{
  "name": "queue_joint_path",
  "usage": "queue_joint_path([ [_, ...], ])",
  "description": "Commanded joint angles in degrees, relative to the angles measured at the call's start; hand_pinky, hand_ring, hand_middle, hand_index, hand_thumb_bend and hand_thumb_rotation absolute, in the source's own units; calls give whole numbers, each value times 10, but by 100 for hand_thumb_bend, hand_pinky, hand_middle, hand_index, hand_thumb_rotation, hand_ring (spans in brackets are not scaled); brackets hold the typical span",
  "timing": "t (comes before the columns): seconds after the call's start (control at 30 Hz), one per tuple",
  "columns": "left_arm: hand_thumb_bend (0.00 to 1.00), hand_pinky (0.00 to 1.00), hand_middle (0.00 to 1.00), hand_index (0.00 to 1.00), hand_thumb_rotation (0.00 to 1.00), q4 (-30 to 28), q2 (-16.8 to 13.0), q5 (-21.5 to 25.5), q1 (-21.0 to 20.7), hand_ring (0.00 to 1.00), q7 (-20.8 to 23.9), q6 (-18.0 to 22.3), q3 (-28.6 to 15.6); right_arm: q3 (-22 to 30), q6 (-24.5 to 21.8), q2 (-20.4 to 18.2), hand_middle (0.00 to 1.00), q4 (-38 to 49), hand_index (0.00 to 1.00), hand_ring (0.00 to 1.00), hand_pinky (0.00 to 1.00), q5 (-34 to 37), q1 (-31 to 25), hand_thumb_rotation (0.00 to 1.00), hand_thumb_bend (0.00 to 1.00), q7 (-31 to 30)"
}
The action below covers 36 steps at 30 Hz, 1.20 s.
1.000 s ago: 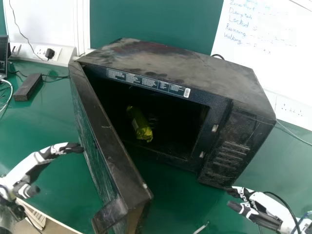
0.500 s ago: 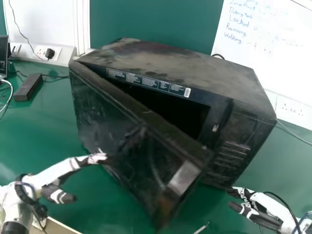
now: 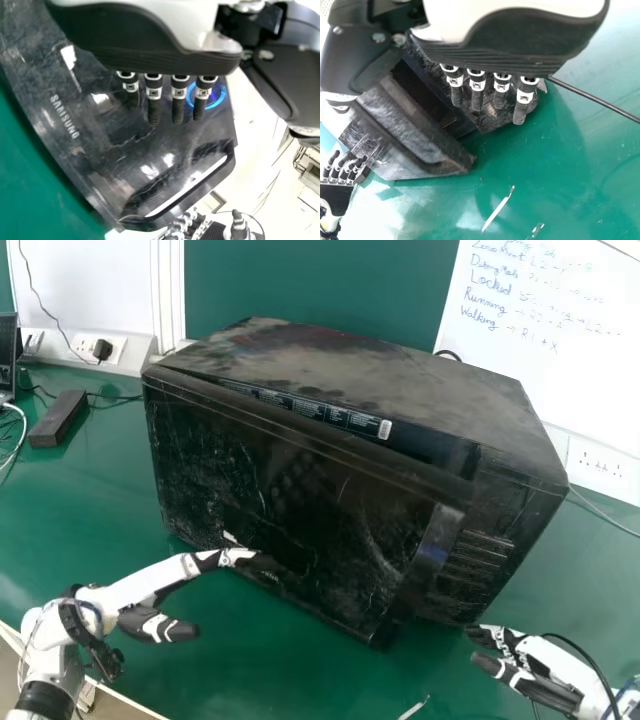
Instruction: Put biscuit inside oven
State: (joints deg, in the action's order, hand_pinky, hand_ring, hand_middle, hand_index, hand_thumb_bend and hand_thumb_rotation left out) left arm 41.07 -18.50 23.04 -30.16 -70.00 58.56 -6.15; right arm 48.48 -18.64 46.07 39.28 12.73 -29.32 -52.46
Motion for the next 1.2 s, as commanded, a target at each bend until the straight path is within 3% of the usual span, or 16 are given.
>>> queue_joint_path([
  [0.0, 57, 85, 94, 95, 83, -2, 0, -10, -4, 90, 10, -6, 11, 8, 5, 2, 100, -5, 100, 100, 89, 6, -6, 70, 100, -7],
  [0.3, 58, 77, 93, 93, 79, -2, 22, -51, -33, 87, 73, -44, 37, 19, -8, 7, 100, 0, 100, 100, 90, 2, -18, 70, 100, -12],
  [0.5, 65, 80, 94, 95, 77, 4, 36, -127, -68, 89, 157, -64, 59, 19, 9, -1, 100, -16, 100, 100, 91, 16, -17, 67, 100, -18],
  [0.73, 69, 81, 96, 95, 80, 50, 57, -204, -119, 91, 249, -70, 82, 18, 6, 6, 100, -9, 100, 100, 95, 9, -25, 70, 100, -20],
  [0.87, 69, 81, 96, 95, 82, 68, 57, -238, -139, 92, 290, -72, 92, 17, -20, 14, 100, 2, 100, 95, 90, 13, -24, 70, 100, -20],
  [1.0, 70, 78, 97, 94, 84, 84, 55, -252, -152, 92, 315, -83, 97, 17, -33, 24, 100, 19, 100, 99, 90, 3, -26, 73, 100, -20],
  [1.17, 73, 74, 97, 94, 86, 99, 49, -272, -162, 90, 343, -86, 104, 11, 0, 16, 100, 8, 100, 98, 85, -2, -21, 74, 100, -22],
])
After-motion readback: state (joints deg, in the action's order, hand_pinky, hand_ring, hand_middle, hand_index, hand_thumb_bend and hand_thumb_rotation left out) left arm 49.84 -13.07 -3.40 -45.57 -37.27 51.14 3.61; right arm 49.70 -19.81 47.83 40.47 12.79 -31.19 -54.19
